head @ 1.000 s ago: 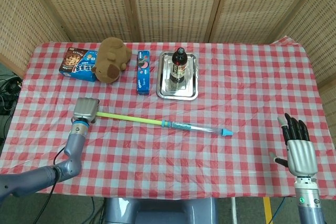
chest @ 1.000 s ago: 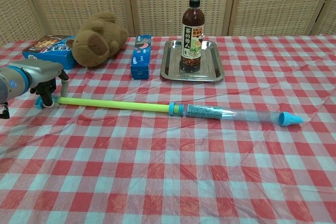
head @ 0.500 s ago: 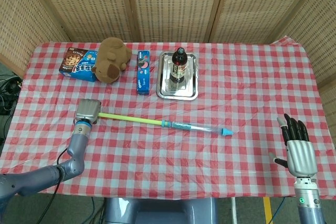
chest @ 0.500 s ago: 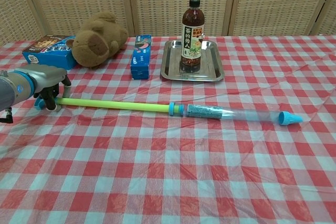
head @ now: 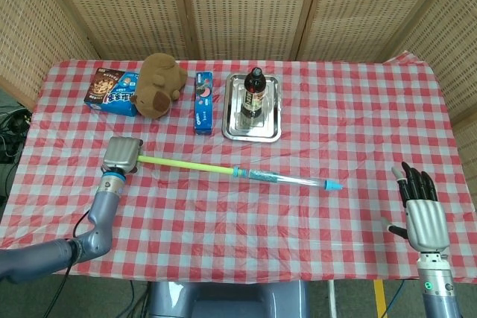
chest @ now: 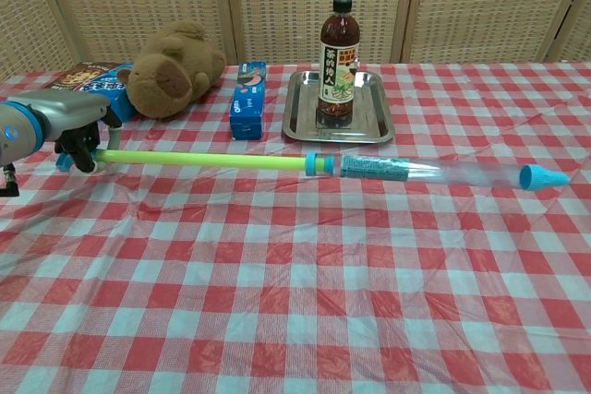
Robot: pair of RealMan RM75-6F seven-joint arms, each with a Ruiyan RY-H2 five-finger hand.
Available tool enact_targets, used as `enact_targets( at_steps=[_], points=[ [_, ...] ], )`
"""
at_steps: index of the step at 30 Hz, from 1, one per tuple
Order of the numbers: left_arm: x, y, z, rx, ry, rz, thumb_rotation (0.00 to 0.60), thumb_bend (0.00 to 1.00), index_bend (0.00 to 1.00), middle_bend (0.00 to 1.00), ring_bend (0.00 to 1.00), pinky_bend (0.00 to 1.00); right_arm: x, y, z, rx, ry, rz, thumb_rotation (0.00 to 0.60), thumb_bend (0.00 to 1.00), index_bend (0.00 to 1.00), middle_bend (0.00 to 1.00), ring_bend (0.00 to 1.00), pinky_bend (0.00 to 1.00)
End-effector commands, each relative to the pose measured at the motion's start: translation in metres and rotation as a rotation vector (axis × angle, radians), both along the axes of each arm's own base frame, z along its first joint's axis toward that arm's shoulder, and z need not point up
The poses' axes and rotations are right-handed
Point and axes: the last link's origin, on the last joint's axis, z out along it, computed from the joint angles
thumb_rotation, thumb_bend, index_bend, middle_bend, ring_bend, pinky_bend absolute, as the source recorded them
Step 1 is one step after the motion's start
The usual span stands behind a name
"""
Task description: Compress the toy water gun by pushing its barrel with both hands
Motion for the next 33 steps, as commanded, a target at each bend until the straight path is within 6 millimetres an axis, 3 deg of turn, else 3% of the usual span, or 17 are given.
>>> enact_targets(
  at_steps=[1, 9, 14, 19, 25, 29, 33],
  points=[
    [0.002, -0.005, 0.019, 0.032, -0.03, 0.007, 0.6, 0.65, 0.68, 0.83, 0.71, 0.58, 0.001, 0.001, 0.0, 0.001, -0.002, 0.006, 0.6, 0.0, 0.0, 0.0, 0.0, 0.0],
    [0.009, -0.016, 0.037, 0.057, -0.044, 0.001, 0.6, 0.66, 0.7, 0.84, 0.71, 0.58, 0.007, 0.001, 0.001, -0.004, -0.003, 0.04, 0.6, 0.0, 0.02, 0.0, 0.0, 0.0],
    [0.013, -0.018, 0.045, 0.069, -0.048, 0.004, 0.6, 0.66, 0.7, 0.84, 0.71, 0.58, 0.015, -0.005, 0.002, -0.005, -0.008, 0.058, 0.6, 0.0, 0.11, 0.06, 0.02, 0.0],
    [0.019, -0.017, 0.053, 0.085, -0.063, 0.023, 0.6, 0.66, 0.7, 0.84, 0.71, 0.58, 0.04, -0.019, 0.005, -0.024, 0.024, 0.113, 0.6, 0.01, 0.22, 0.35, 0.3, 0.09],
    [0.03, -0.013, 0.063, 0.092, -0.083, 0.058, 0.6, 0.66, 0.7, 0.84, 0.71, 0.58, 0.077, -0.038, 0.008, -0.025, 0.036, 0.159, 0.6, 0.08, 0.28, 0.58, 0.55, 0.2],
    [0.046, -0.01, 0.073, 0.104, -0.076, 0.055, 0.6, 0.66, 0.7, 0.84, 0.71, 0.58, 0.114, -0.055, 0.011, 0.001, 0.026, 0.188, 0.6, 0.12, 0.3, 0.67, 0.64, 0.22],
    [0.056, -0.011, 0.077, 0.103, -0.052, 0.046, 0.6, 0.66, 0.7, 0.84, 0.71, 0.58, 0.126, -0.061, 0.009, 0.036, 0.047, 0.172, 0.6, 0.14, 0.31, 0.69, 0.66, 0.22]
  ],
)
